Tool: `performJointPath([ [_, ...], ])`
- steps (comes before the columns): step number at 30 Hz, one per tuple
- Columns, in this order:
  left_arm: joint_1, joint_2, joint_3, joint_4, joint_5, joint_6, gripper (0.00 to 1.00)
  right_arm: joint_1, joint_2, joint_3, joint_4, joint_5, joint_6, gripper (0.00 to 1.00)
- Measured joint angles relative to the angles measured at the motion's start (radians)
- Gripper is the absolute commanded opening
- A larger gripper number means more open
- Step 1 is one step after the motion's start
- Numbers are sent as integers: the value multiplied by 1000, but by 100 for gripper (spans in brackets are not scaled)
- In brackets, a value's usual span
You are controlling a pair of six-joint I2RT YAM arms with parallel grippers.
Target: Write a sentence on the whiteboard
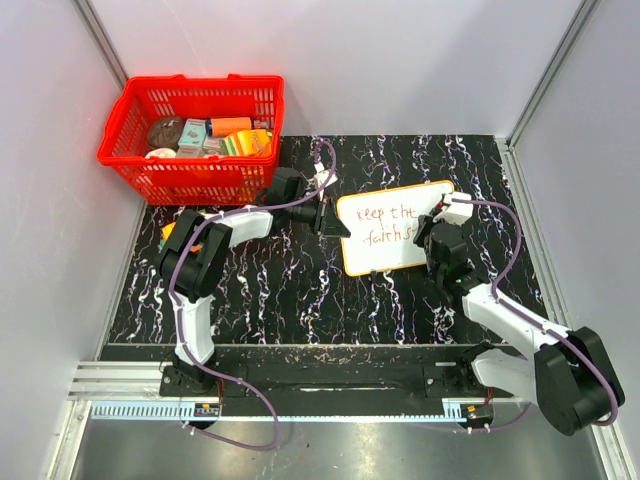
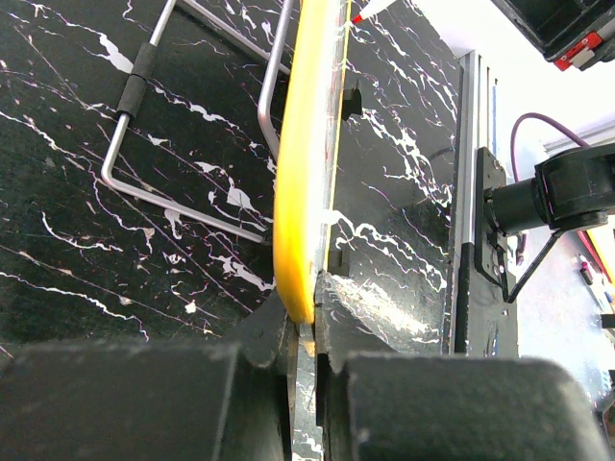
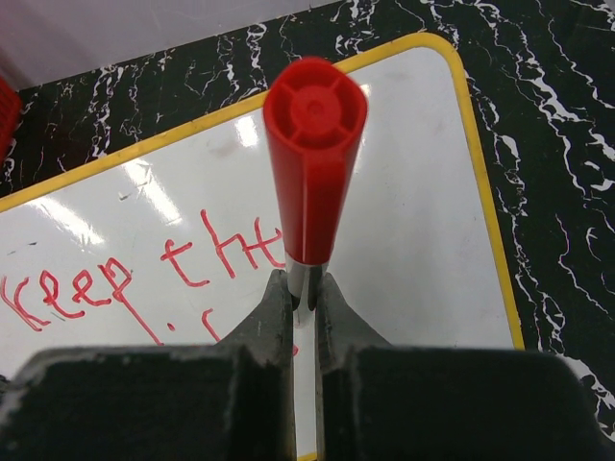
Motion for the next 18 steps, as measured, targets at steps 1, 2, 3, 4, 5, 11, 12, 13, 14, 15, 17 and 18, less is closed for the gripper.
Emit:
performJointPath([
  [1,0,0,0,0,0,0,0,-3,2,0,4,0,1,0],
  [2,0,0,0,0,0,0,0,-6,4,0,10,-1,1,0],
  [3,0,0,0,0,0,0,0,-8,6,0,13,-1,2,0],
  [4,0,0,0,0,0,0,0,-10,8,0,14,-2,3,0],
  [5,0,0,0,0,0,0,0,-11,11,0,15,-2,5,0],
  [11,0,0,0,0,0,0,0,-14,27,0,26,-11,8,0],
  [12,0,0,0,-1,0,0,0,-15,31,0,30,-12,9,0],
  [13,0,0,0,-1,-1,0,0,-17,34,0,34,-13,11,0],
  [14,0,0,0,-1,-1,0,0,-18,36,0,37,-13,13,0],
  [15,0,0,0,-2,-2,-1,0,-18,38,0,40,-13,13,0],
  [17,0,0,0,-3,-2,-1,0,-18,42,0,46,-13,15,0],
  [18,0,0,0,-3,-2,-1,0,-18,42,0,47,-13,15,0],
])
